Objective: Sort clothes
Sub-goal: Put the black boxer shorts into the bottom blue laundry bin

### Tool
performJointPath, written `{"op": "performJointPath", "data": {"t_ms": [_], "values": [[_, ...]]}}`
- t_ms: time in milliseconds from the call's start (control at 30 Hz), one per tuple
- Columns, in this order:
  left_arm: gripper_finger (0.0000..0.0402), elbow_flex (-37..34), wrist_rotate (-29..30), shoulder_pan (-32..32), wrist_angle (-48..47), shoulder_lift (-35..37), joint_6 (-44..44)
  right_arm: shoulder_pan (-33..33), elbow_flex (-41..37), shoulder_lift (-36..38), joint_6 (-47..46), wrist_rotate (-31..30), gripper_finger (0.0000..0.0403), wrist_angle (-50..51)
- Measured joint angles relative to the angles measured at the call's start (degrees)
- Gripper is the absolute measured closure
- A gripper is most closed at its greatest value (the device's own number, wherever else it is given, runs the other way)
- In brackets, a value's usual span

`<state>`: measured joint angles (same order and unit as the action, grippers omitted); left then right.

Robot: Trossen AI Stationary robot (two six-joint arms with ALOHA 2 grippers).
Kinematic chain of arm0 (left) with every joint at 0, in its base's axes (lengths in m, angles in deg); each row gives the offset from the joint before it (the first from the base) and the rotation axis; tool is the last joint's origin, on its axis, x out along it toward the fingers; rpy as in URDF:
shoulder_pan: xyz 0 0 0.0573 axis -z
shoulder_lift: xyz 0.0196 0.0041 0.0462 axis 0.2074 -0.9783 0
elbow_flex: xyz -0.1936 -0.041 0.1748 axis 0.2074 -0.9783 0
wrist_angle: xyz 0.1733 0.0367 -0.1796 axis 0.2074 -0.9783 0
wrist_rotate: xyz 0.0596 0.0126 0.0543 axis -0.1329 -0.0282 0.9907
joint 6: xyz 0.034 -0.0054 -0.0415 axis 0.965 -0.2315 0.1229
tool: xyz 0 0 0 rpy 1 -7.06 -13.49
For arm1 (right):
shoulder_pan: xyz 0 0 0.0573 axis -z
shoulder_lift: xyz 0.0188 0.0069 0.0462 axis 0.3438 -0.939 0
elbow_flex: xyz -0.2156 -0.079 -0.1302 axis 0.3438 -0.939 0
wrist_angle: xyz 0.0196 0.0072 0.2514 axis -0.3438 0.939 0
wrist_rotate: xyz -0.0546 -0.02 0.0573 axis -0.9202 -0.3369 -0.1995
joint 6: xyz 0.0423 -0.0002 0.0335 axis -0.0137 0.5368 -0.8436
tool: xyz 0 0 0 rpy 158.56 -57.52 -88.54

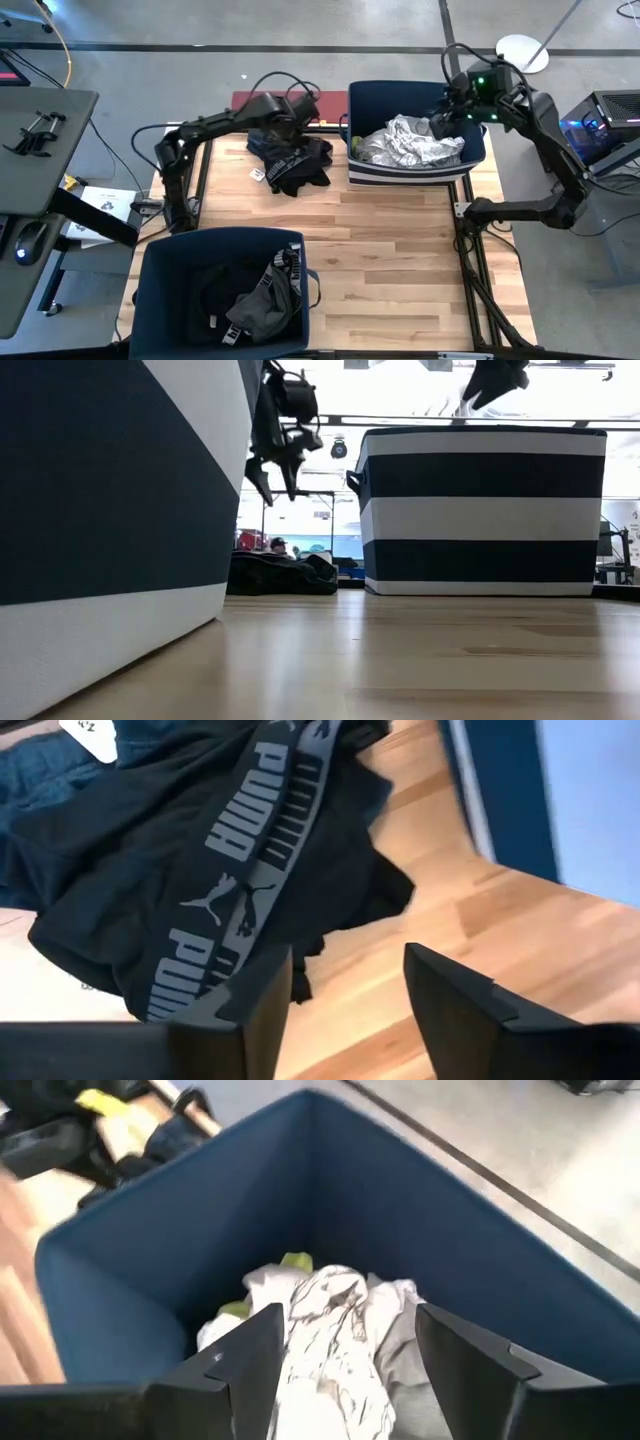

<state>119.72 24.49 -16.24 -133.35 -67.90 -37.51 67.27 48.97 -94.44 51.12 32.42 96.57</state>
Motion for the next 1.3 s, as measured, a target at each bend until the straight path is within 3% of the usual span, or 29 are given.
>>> {"op": "performJointPath", "data": {"t_ms": [167,467,800,967,1133,1300], "values": [[0.0177,0.00,1.93,0.16,-1.33,-3.18,0.48,0.00,0.00,0.02,3.86,0.34,0.0187,0.59],[0.0180,0.00,12.86,0.47,-2.31,-10.45,0.02,0.00,0.00,0.02,8.49,0.53,0.0187,-0.39],[0.0183,0.18,10.28,0.05,0.69,-20.40,2.34,0.00,0.00,0.02,8.16,4.06,0.0187,0.85],[0.0240,0.34,7.59,0.69,-0.38,-22.37,6.01,0.00,0.00,0.02,7.51,4.10,0.0187,1.10],[0.0372,0.02,6.48,1.65,-0.28,-20.31,10.06,0.00,0.00,0.02,7.10,4.08,0.0187,0.68],[0.0384,-0.26,5.84,1.95,-0.50,-13.82,10.56,0.00,-0.01,0.02,7.05,4.04,0.0187,-1.46]]}}
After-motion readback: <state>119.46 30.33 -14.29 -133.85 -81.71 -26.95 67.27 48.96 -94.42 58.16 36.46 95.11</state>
